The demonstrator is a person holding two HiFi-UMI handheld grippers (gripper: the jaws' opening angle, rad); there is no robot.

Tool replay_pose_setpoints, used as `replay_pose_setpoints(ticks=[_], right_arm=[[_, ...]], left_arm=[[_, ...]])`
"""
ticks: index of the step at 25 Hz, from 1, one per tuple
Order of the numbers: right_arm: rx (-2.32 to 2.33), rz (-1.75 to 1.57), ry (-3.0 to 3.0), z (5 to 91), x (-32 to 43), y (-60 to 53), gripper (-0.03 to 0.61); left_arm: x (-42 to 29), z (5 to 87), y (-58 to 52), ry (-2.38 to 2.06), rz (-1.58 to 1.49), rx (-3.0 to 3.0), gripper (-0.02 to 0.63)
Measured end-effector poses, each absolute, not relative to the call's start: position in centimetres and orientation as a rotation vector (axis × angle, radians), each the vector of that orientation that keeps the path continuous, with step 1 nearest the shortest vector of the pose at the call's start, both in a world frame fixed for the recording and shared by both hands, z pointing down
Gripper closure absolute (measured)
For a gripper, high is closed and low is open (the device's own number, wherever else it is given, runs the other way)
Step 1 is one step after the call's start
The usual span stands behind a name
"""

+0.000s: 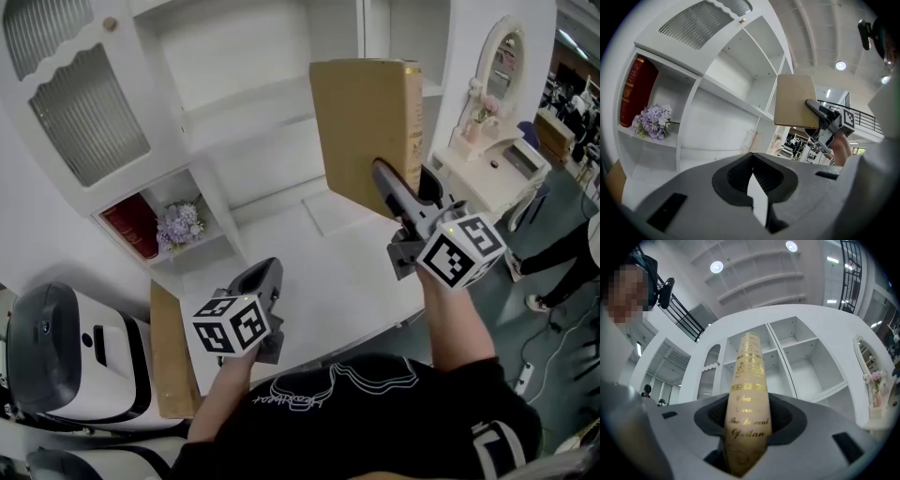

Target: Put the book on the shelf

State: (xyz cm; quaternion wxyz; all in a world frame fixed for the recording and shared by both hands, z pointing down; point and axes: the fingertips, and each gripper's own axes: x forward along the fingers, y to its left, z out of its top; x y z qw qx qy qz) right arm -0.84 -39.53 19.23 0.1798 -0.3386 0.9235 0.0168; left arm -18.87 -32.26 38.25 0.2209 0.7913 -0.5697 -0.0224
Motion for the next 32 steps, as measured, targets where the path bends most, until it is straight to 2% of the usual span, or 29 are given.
replay_pose_setpoints(ticks=[18,32], right_arm=[[-0.962,0.232,2.558,12.4,-5.4,-48.2,0.373],[-1.002,0.248,2.556,12.3,-8.3,-53.7,0.373]], left_arm=[[-25.1,38.9,-35.5,-1.688,-0.08,2.08,0.612],[-27.3,40.2,-37.3,-1.724,-0.078,2.024,0.611]])
